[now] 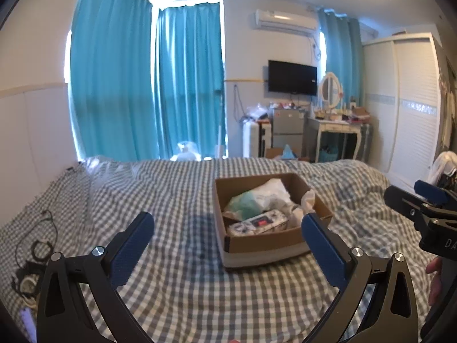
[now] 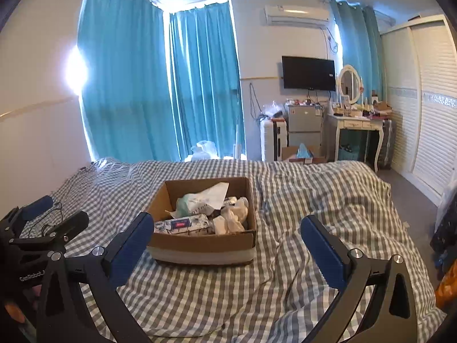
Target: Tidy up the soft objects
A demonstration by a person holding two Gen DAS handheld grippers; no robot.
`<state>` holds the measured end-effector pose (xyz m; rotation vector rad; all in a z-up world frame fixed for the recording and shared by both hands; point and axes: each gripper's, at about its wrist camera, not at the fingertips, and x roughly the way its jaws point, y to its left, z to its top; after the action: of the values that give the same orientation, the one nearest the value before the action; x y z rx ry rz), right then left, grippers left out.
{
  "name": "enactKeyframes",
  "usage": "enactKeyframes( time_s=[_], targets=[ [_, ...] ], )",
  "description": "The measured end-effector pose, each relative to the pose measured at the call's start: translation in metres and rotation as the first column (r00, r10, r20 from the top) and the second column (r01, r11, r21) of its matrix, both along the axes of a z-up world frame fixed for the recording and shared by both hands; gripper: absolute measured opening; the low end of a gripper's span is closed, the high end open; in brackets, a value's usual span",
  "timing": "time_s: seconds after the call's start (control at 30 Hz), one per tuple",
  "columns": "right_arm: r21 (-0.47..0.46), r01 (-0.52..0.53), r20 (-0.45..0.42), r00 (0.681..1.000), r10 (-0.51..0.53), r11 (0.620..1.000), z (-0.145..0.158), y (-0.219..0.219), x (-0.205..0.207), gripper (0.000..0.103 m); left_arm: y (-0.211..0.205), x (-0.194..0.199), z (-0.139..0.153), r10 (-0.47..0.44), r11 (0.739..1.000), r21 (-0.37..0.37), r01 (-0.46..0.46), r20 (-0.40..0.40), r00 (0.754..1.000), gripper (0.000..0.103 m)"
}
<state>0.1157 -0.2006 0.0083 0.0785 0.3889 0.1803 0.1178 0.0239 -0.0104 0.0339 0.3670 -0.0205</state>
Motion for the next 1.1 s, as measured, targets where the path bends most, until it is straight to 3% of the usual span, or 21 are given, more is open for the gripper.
enactKeyframes(
  time_s=[1.1],
  targets=[
    [-0.018, 0.019, -0.023, 1.0, -0.019, 1.0, -0.004, 0.005, 0.001, 0.103, -0.002, -0.01, -0.003, -0.005, 1.0, -0.011, 0.004, -0.021, 1.0, 0.103]
  ],
)
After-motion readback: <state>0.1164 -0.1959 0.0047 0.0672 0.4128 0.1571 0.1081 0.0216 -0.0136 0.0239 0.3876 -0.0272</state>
